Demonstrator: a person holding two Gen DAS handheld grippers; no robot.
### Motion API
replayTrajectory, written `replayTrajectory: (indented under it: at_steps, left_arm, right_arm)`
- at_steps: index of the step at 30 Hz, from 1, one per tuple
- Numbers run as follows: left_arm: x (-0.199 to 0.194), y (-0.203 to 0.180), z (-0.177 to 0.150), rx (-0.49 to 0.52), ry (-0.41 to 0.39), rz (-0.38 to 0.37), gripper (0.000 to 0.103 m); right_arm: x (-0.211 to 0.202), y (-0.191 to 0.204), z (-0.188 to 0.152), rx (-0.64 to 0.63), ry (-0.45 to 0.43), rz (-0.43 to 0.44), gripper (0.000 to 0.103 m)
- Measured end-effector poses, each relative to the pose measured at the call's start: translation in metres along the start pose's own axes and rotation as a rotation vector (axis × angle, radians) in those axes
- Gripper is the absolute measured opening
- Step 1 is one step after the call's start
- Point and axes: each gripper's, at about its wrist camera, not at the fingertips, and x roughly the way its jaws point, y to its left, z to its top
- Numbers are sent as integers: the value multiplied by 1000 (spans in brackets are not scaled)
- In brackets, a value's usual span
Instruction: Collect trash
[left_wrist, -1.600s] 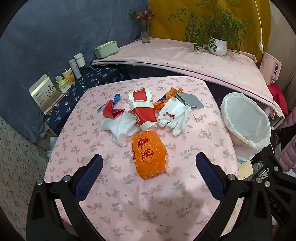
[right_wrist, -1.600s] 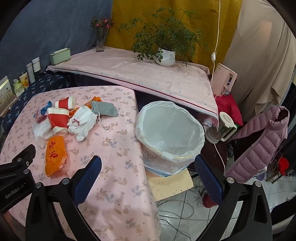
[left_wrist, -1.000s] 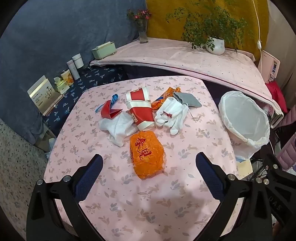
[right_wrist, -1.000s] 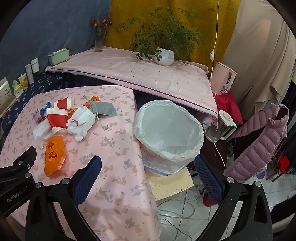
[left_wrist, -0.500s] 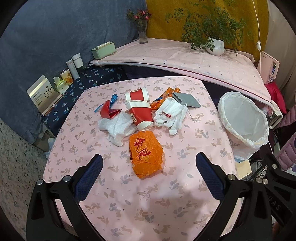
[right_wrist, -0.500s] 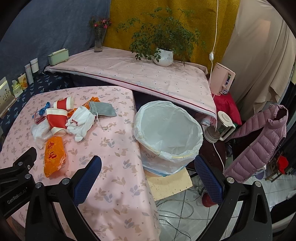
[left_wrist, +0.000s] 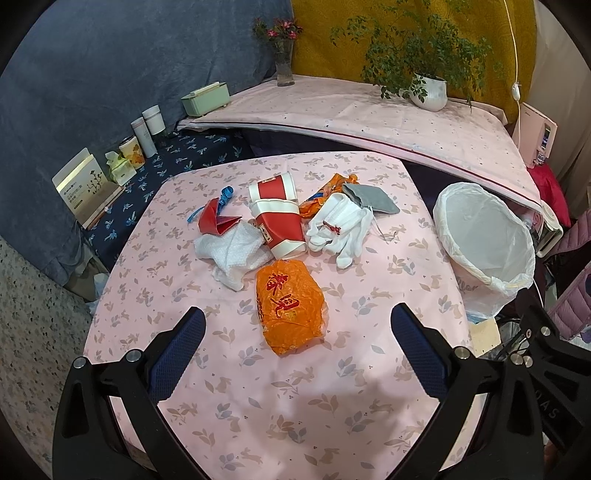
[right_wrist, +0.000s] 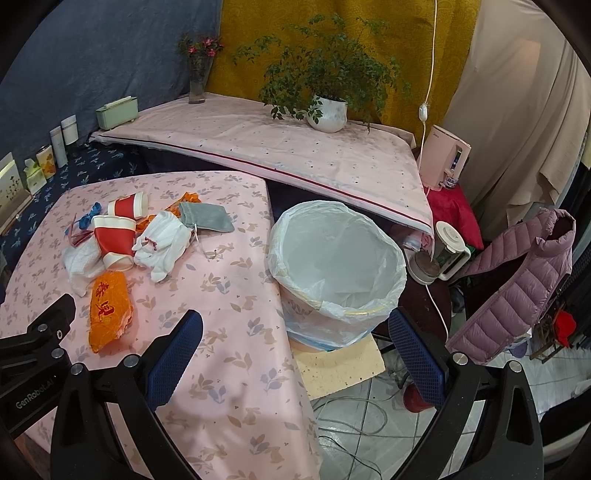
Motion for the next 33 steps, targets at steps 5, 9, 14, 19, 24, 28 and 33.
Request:
replayTrajectory:
  at_steps: [5,9,14,19,24,28,33]
  left_arm:
    - [0,6,1,-2,-1,-2,96]
    - [0,5,0,-2,-1,-3,96]
    - [0,4,0,-3,0,-3,96]
    - [0,4,0,-2,-2,-4,96]
    - [0,6,0,-3,0,-5,96]
    - [0,6,0,-3,1,-5,96]
    - [1,6,0,-4,1,-6,96]
  right_arm:
    - [2,-6,-2,0,-1,0,96]
    - [2,-2,1,2,1,4,96]
    - [2,3,0,0,2,6,96]
    - [3,1,0,2,2,6,96]
    - [4,-1,-1,3,2,6,96]
    - [3,-2,-1,4,2,6,96]
    - [4,-2,0,4,3,7,96]
